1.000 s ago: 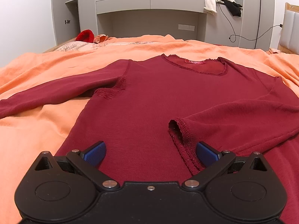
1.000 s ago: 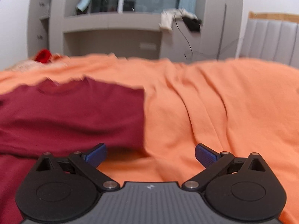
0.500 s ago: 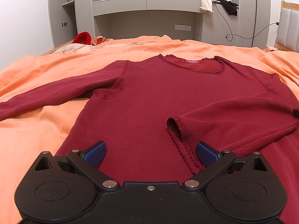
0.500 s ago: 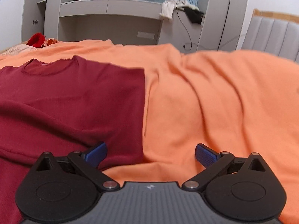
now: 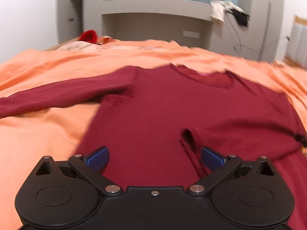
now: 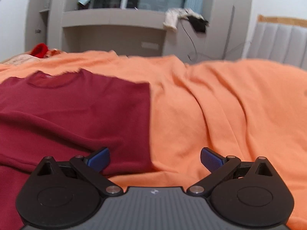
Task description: Fold small clothes
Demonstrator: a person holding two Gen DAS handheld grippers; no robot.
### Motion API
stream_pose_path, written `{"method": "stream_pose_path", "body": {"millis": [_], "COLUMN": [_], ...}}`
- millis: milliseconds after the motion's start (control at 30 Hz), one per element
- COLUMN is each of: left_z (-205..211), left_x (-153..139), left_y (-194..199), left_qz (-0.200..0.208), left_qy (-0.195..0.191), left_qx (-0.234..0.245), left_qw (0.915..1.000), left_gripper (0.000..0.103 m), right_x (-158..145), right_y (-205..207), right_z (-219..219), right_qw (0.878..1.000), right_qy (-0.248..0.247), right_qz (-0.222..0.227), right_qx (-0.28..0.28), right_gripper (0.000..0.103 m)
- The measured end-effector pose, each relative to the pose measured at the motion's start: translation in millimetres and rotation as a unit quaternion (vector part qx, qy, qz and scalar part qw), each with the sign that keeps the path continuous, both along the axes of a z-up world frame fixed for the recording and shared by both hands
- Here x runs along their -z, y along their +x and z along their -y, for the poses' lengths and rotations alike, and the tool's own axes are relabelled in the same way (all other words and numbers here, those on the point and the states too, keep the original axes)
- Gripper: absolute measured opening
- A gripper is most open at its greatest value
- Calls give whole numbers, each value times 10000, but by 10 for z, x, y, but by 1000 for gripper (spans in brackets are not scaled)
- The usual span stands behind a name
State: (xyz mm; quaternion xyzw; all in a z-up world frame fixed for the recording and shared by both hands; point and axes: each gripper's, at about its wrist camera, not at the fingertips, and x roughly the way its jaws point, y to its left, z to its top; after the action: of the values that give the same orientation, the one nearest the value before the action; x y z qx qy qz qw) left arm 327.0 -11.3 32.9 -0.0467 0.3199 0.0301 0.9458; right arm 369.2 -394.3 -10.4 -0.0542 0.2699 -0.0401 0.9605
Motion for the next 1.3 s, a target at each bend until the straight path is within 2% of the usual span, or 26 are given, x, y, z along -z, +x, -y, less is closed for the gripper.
{"method": "stream_pose_path", "body": {"millis": [133,233,433,533,600,700,767,867,967,1200,1300], "left_z": [-335,-574,-1029,-1272,-1475,-1838,-2099,-2431,-2541,-2746,-2851], "left_x": [-81,-96,-112,-138,-171,-183,-125,-22,-12,167,241], "left_y": [-27,-60,-173,-223,-242,-257,-247,-234,-173,40,65], "left_qz": [157,153,247,397,636,1039,1007,886,980,922,1092], "left_qy": [-403,-448,-625,-699,-633,-675,-1022,-1757,-1865,-1986,-2166], "left_qx": [-422,-876,-1351,-1578,-1831,-2280,-2503,-2680,-2722,-2973,-3161], "left_qw": [9982,9950,9886,9842,9790,9657,9575,9431,9389,9293,9172], "left_gripper": [102,102,102,102,102,102,102,102,102,102,102], "right_x": [-131,-211,-235,-203,-157,-99,-77,-44,-15,29,43], "right_y": [-148,-275,-529,-596,-614,-616,-604,-583,-599,-563,-553], "right_z": [-226,-456,-936,-1105,-1186,-1258,-1260,-1265,-1240,-1181,-1170], "right_qw": [9980,9928,9699,9612,9578,9561,9563,9572,9586,9604,9609], "right_qy": [-130,-296,-866,-1038,-1141,-1252,-1246,-1248,-1248,-1148,-1115], "right_qz": [290,484,823,836,767,739,717,705,691,515,471], "right_qx": [-541,-1057,-2122,-2415,-2524,-2543,-2545,-2514,-2466,-2485,-2492], "right_gripper": [103,103,103,103,103,103,103,103,103,103,103]}}
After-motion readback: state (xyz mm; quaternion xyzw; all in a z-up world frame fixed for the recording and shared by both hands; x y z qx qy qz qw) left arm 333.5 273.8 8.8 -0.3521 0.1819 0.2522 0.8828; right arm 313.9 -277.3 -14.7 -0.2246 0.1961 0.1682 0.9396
